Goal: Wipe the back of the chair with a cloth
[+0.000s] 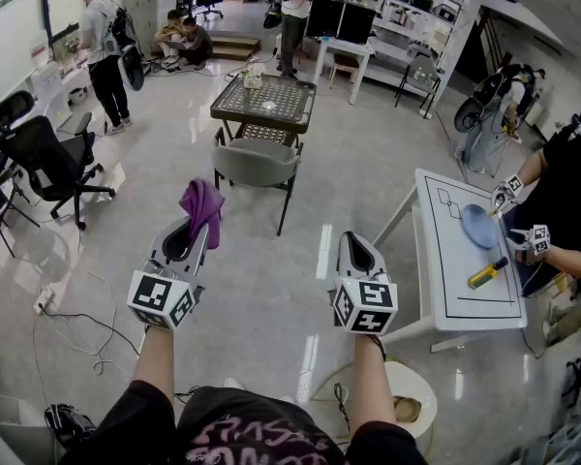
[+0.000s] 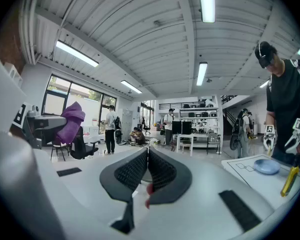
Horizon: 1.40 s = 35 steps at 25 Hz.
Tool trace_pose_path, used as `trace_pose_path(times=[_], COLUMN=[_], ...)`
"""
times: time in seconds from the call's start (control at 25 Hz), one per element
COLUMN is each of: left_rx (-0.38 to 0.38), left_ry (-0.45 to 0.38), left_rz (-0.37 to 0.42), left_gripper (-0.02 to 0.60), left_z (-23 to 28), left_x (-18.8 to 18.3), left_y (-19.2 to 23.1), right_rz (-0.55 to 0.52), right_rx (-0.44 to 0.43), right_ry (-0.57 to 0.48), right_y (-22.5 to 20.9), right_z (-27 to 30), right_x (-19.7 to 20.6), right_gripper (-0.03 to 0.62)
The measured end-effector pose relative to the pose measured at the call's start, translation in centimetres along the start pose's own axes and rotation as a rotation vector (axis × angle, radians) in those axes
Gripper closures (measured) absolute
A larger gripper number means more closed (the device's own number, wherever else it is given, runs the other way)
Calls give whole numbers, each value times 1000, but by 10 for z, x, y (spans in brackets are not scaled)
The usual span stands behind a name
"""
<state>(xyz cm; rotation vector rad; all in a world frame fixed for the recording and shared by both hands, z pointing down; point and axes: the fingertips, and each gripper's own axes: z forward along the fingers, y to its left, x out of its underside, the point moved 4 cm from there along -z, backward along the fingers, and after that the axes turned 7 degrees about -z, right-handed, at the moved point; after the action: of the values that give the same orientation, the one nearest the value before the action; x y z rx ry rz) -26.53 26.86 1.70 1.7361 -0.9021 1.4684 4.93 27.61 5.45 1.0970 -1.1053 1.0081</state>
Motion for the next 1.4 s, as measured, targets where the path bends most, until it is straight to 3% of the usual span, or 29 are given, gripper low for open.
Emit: trace_pose_path(times=[0.68,1.4], left_rx=[-1,22], left_ry=[-5,7], left_rz=[0,-16], left_gripper=[503,503], left_z=[-7,5], left_x=[3,26], left_y=[4,59], right_rz=[-6,-11], right_rx=[-1,14], right_ry=[-6,19], right_y=[7,38], right_z=[-2,36], right_x=[-1,11], right_gripper=[566,566])
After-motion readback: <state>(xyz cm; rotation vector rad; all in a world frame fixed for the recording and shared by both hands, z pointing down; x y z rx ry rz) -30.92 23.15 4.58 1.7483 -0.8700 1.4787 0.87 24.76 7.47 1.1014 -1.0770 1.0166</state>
